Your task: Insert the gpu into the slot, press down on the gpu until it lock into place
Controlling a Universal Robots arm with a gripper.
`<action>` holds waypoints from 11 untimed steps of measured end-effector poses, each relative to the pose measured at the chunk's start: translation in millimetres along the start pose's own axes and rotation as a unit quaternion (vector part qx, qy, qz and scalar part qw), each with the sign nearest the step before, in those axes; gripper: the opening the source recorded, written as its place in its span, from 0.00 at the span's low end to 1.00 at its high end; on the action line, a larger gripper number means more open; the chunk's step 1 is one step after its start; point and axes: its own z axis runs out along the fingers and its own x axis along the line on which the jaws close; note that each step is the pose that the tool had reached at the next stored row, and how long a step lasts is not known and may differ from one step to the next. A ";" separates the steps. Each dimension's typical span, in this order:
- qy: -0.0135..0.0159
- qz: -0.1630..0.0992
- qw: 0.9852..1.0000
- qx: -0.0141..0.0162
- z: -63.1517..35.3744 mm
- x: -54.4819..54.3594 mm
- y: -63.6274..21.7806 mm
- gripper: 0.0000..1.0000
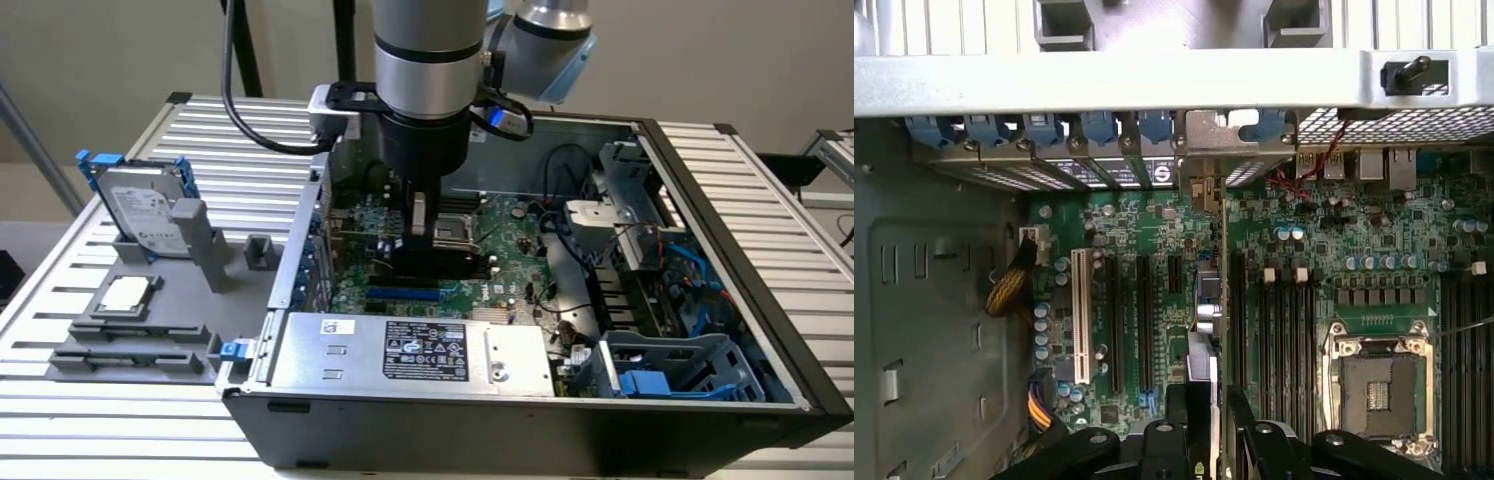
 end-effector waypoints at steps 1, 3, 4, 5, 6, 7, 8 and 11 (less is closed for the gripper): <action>0.000 0.000 1.000 0.000 1.9 0.0 0.1 0.26; 0.000 -0.001 1.000 0.000 5.4 0.1 0.2 0.26; 0.000 -0.001 1.000 0.000 7.0 0.1 0.3 0.26; 0.000 -0.001 1.000 0.000 8.5 0.2 0.3 0.26; -0.001 -0.002 1.000 0.000 9.9 0.2 0.4 0.26; -0.001 -0.002 1.000 0.000 11.3 0.2 0.4 0.26; -0.001 -0.002 1.000 0.000 12.6 0.2 0.4 0.26; -0.002 -0.003 1.000 0.000 16.3 0.3 0.6 0.26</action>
